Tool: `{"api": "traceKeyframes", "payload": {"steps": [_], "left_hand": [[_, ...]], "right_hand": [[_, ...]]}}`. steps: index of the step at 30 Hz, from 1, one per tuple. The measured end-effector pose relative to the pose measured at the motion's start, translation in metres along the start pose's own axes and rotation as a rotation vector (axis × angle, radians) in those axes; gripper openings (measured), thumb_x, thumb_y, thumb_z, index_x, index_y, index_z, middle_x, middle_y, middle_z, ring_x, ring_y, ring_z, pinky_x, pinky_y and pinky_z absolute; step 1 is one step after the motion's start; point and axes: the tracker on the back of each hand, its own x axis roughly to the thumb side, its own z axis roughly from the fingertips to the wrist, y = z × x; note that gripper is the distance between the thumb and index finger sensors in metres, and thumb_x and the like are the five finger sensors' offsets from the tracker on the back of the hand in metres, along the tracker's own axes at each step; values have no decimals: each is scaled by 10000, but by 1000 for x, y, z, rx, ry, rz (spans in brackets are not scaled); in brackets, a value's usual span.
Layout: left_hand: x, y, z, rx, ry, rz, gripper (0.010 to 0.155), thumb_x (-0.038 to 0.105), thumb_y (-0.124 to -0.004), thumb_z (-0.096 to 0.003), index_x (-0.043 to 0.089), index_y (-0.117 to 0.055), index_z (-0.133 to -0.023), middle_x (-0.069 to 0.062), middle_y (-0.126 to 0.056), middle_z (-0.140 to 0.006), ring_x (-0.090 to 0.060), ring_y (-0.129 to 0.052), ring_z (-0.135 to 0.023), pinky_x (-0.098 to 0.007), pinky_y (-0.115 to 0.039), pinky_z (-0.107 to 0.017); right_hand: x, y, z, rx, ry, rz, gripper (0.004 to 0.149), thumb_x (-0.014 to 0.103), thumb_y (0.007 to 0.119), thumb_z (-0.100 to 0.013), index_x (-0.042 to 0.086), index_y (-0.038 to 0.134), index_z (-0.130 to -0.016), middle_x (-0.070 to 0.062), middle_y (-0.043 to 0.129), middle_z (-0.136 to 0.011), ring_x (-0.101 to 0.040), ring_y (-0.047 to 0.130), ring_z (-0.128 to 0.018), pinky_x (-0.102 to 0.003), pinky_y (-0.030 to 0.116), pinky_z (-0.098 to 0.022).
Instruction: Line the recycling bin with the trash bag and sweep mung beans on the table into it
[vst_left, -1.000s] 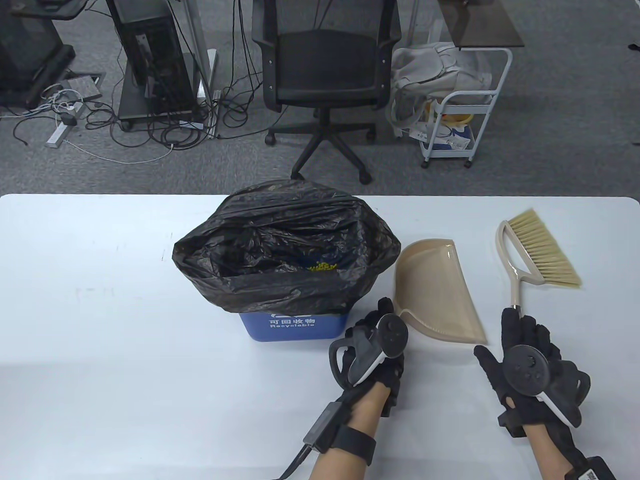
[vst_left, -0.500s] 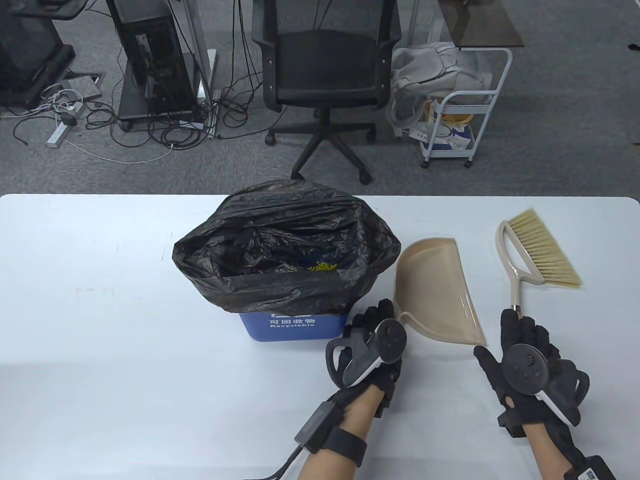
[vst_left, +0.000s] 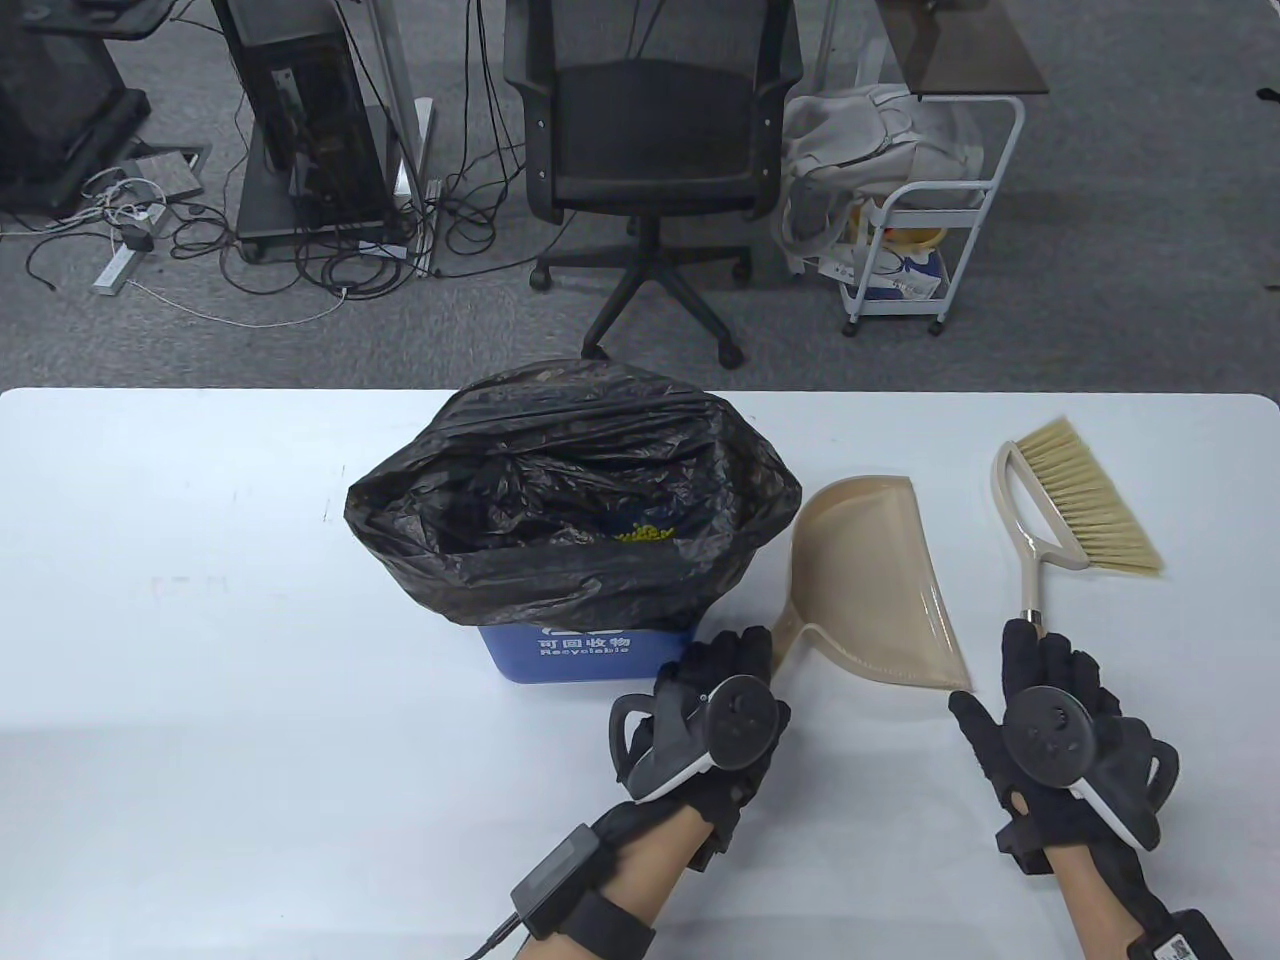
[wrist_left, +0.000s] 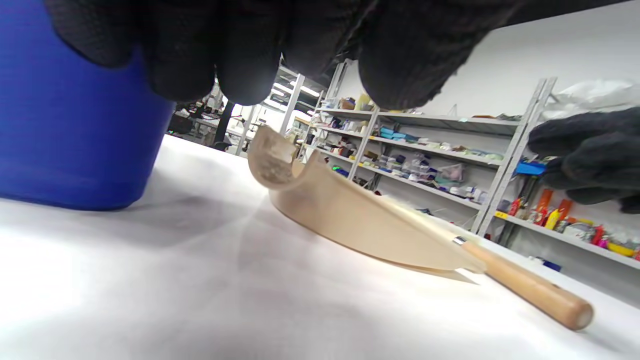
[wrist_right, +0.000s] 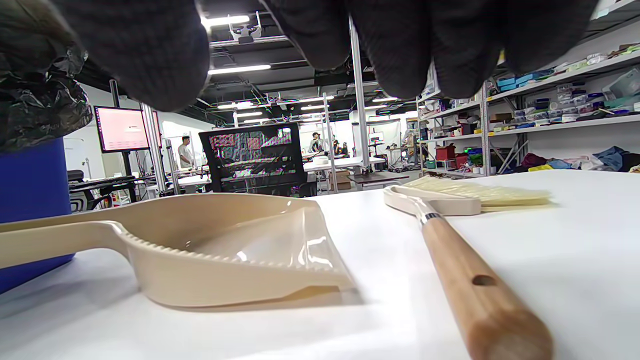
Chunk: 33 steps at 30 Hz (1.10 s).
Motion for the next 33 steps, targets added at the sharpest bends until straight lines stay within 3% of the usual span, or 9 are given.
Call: {"api": "traceKeyframes", "payload": {"steps": [8, 14, 33], "left_hand": [[-9, 14, 32, 30, -108, -22, 729, 369, -857, -489, 45, -647, -1108, -302, -745, -1070, -646, -753, -920, -767, -625, -638], [-23, 23, 49, 39, -115, 5, 733, 392, -849, -492, 39, -658, -1105, -303, -762, -1061, -646, -768, -910, -768, -629, -635], [-29, 36, 62, 49, -98, -40, 715, 401, -837, -499, 21, -694, -1087, -313, -793, -1037, -652, -788, -889, -774, -629, -627]], "right_hand": [[3, -2, 3, -12, -19, 3, 875, 537, 748, -477, 7, 511, -1131, -408, 627, -1032, -661, 661, -919, -736, 591, -613], [7, -4, 6, -22, -34, -4, 875, 537, 747, -476, 4, 514, -1130, -407, 629, -1032, -660, 661, -920, -736, 591, -612], [11, -5, 9, -21, -73, -57, 856, 523, 747, -479, -7, 540, -1118, -406, 644, -1022, -659, 674, -910, -732, 599, -606]]}}
